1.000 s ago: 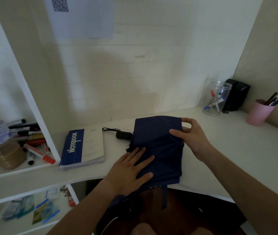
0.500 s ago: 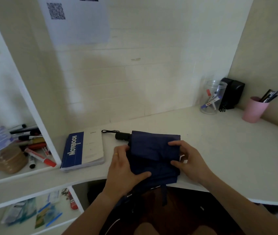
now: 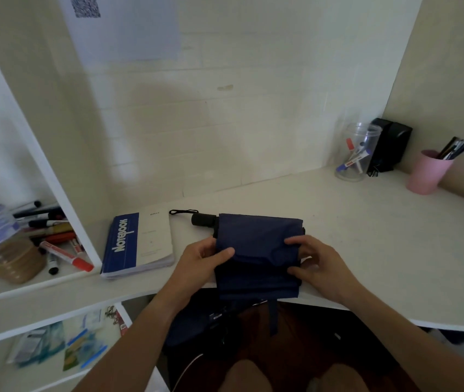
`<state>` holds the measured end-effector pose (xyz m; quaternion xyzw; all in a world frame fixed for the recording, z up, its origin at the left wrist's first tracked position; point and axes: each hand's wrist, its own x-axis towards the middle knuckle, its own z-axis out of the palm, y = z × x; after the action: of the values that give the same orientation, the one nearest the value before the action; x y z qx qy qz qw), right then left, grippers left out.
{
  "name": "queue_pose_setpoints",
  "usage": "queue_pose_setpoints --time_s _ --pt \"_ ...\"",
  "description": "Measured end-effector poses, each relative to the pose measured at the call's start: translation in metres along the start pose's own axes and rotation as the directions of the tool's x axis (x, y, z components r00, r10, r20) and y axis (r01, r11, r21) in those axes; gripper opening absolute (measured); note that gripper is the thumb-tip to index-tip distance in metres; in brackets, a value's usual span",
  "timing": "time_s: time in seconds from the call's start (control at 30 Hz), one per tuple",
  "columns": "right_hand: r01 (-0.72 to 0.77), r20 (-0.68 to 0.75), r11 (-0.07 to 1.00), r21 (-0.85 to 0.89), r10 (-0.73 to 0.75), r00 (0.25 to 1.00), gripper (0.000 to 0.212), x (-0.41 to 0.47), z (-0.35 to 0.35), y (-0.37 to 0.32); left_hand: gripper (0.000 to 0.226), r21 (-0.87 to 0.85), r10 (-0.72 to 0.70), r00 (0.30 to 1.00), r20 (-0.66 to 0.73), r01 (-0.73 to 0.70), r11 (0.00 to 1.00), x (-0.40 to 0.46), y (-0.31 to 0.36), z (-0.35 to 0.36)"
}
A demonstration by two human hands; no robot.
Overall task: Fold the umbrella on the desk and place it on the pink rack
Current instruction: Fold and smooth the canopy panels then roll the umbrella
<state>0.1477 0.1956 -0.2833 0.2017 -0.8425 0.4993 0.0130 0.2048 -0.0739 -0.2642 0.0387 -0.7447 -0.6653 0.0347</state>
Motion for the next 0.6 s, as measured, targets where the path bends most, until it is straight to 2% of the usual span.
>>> queue_pose_setpoints --time_s 0.07,0.13,0.23,0.3,0.4,0.5,0.6 --pt "-0.027 0.019 0.998 0.061 0.026 0.999 0.059 -0.003 -0.003 -0.002 0.016 0.075 -0.041 0.998 0.054 0.037 0.997 -0.001 -0.004 -0.005" --pt "-0.087 0.034 0.975 0.207 0.081 0.996 0.057 -0.007 -0.005 -0.006 0.019 0.109 -0.078 0.995 0.069 0.071 0.992 0.0 -0.007 -0.006" --pt "-0.197 -0.049 0.906 0.375 0.231 0.972 0.056 -0.009 -0.007 -0.013 0.021 0.116 -0.079 0.996 0.049 0.073 0.991 0.002 -0.008 -0.003" --pt "-0.27 -0.1 0.875 0.403 0.335 0.937 0.052 -0.011 -0.009 -0.016 0.02 0.138 -0.063 0.997 0.036 0.058 0.989 0.001 -0.009 0.0" --pt "-0.353 -0.034 0.851 0.39 0.396 0.918 0.034 -0.013 -0.008 -0.02 0.023 0.172 -0.031 0.999 0.028 0.025 0.985 0.001 -0.011 0.0" --pt "-0.42 0.008 0.83 0.367 0.449 0.894 0.017 -0.014 -0.011 -0.021 0.042 0.238 0.011 1.0 0.028 -0.017 0.971 0.002 -0.016 -0.004" --pt "-0.517 0.173 0.724 0.457 0.498 0.85 0.008 -0.015 -0.016 -0.02 0.061 0.274 0.048 0.998 0.038 -0.057 0.96 0.0 -0.017 -0.008"
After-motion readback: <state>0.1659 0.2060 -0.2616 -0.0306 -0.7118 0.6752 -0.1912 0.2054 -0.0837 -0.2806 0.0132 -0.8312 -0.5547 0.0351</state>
